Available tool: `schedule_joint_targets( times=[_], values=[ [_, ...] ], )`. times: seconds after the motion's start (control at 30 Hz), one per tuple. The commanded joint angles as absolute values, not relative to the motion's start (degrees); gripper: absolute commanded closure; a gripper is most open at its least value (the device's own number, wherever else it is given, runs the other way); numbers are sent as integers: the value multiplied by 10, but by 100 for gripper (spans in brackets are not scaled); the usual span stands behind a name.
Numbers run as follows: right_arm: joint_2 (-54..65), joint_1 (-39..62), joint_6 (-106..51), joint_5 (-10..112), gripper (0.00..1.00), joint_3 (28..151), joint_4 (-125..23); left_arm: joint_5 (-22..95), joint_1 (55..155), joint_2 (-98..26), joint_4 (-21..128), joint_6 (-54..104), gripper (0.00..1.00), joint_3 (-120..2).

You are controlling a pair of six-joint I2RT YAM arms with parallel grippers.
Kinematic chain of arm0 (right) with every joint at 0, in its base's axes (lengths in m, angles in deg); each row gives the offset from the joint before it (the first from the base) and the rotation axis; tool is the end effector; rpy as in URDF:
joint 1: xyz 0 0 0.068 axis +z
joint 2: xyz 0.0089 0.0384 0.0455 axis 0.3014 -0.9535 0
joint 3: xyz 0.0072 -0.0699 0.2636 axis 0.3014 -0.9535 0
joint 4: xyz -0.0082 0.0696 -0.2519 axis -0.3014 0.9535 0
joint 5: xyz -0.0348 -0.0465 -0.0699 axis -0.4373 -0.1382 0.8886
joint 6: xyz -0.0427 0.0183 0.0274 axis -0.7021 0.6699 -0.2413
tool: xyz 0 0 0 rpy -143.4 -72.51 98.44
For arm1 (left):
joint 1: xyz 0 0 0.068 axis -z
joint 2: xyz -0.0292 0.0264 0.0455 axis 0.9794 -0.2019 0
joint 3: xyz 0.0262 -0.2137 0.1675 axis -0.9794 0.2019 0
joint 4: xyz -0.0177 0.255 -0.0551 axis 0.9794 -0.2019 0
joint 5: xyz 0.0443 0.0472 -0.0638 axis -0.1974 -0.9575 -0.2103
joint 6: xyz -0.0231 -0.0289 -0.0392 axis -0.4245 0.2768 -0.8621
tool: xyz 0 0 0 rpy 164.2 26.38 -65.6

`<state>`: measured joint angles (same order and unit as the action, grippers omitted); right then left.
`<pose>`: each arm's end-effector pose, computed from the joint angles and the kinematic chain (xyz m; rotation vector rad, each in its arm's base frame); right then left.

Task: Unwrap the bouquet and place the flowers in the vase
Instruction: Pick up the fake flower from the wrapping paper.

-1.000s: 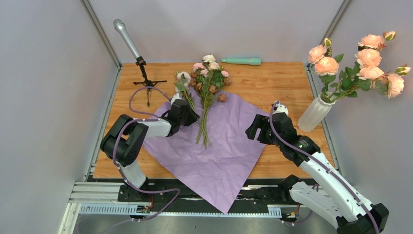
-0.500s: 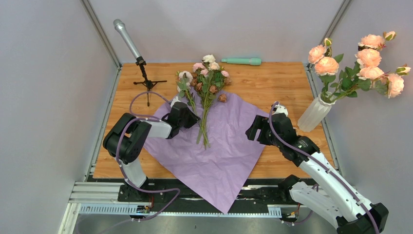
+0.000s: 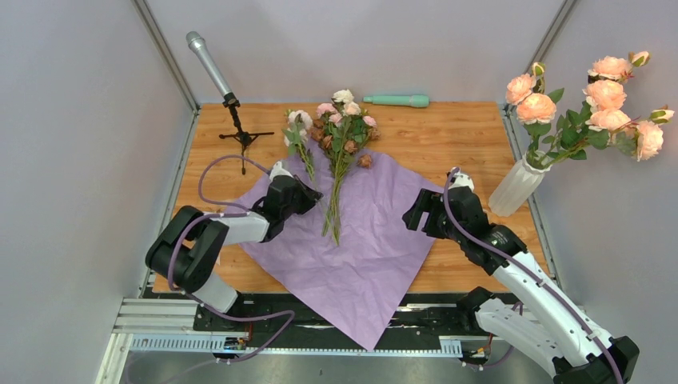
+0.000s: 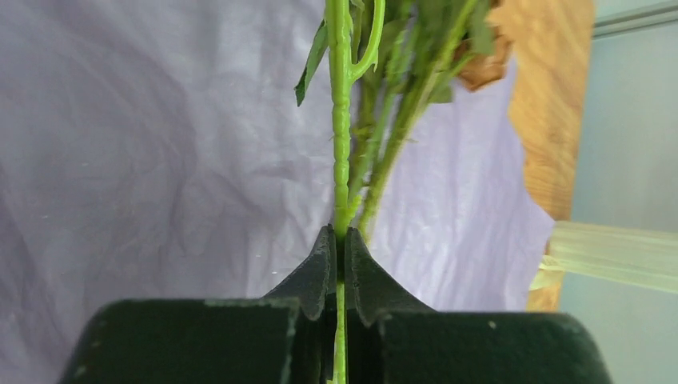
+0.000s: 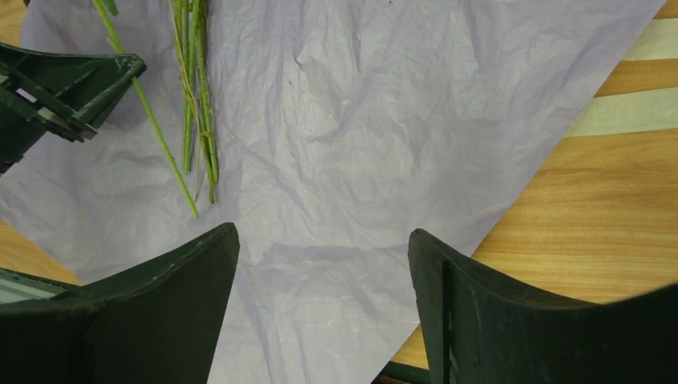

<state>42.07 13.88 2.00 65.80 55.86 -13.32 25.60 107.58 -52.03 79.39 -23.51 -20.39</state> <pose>0.1410 0.0808 0.2751 0.1691 2.3243 0.4580 0.2643 -0.1460 0.1464 -0.6220 2.1361 -0.8667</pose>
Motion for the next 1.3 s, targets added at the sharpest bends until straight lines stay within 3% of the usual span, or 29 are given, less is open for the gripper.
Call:
schedule_joint_targets(
  times=[0.0, 0.2, 0.37, 0.7, 0.93, 1.27],
  values=[
    [431, 137, 18, 642, 20, 552, -176, 244, 1075, -439, 860, -178, 100, -190],
    [429, 137, -16, 571, 12, 555, -241, 271, 1076, -311, 840, -103, 100, -170],
    [433, 137, -65, 469, 7, 566, -339, 402, 1094, -212, 803, -36, 100, -187],
    [387, 131, -23, 194, 5, 610, -567, 545, 1154, -127, 850, -84, 100, -165],
    [335, 131, 62, 156, 5, 628, -670, 582, 1212, -134, 850, -77, 100, -185],
    [310, 132, 77, 192, 12, 649, -662, 612, 1241, -142, 836, -59, 100, -189]
  ],
)
